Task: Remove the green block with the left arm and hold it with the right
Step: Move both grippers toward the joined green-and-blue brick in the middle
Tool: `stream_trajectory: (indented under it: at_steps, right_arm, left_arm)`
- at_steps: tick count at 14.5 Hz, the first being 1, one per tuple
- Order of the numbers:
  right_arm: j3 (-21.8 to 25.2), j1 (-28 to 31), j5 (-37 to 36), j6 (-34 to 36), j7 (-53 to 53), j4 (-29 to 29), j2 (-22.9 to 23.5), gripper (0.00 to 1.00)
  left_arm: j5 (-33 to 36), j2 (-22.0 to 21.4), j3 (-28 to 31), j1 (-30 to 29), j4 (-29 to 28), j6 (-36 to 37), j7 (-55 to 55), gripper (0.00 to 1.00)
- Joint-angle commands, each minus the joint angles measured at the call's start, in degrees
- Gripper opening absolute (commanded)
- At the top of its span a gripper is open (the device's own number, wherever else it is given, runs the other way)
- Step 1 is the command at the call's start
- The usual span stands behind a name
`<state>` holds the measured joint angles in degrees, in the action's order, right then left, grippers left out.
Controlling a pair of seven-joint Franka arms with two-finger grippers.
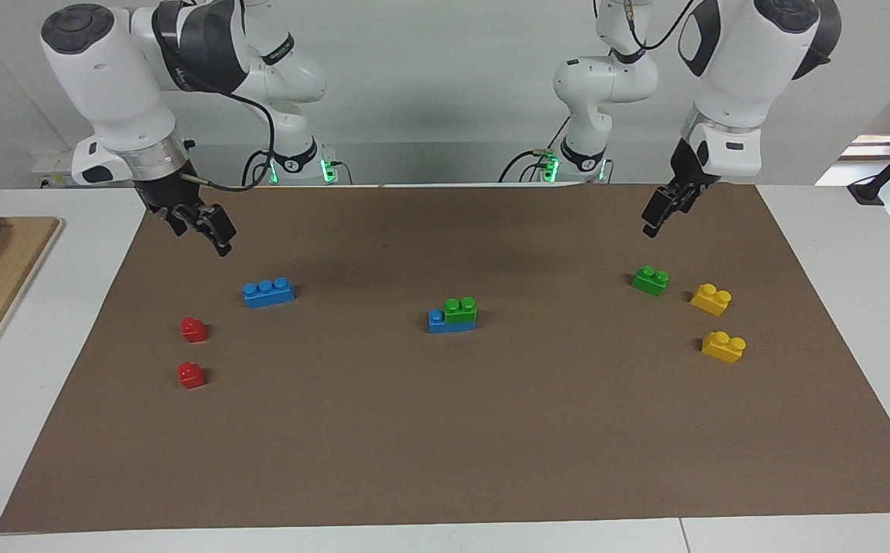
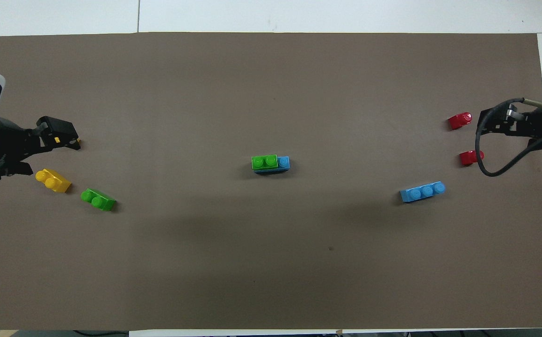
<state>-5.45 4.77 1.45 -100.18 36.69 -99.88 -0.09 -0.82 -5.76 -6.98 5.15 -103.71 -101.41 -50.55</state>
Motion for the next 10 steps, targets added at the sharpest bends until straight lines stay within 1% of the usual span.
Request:
stream_trajectory:
  at_steps: [1,3,5,7,9,10]
  right_arm:
    - [-0.2,0.2,5.4,-0.6,13.3,-0.2,2.1,0.98]
    - [-0.5,0.1,9.0,-0.7,22.1,-0.2,3.5,0.98]
    - [-0.6,0.0,13.8,-0.8,27.0,-0.3,4.9,0.98]
    - [-0.6,-1.0,18.7,-1.0,29.4,-0.3,6.8,0.98]
    - [-0.5,-2.2,21.7,-2.0,29.7,-0.7,8.6,0.98]
    - [-0.6,-2.8,22.8,-3.4,31.0,-0.9,9.5,0.98]
  left_arm:
    - [-0.9,-2.2,0.7,4.2,-3.6,-3.3,-16.4,1.0]
    - [-1.1,-2.0,0.7,7.1,-4.8,-7.1,-29.8,1.0]
    - [-1.1,-1.7,0.7,9.5,-5.8,-9.9,-39.3,1.0]
    - [-1.1,-0.8,0.8,12.4,-5.8,-10.6,-45.7,1.0]
    - [-1.0,2.0,0.8,15.3,-5.4,-11.8,-53.5,1.0]
    - [-1.0,3.0,0.8,15.7,-5.3,-12.8,-56.4,1.0]
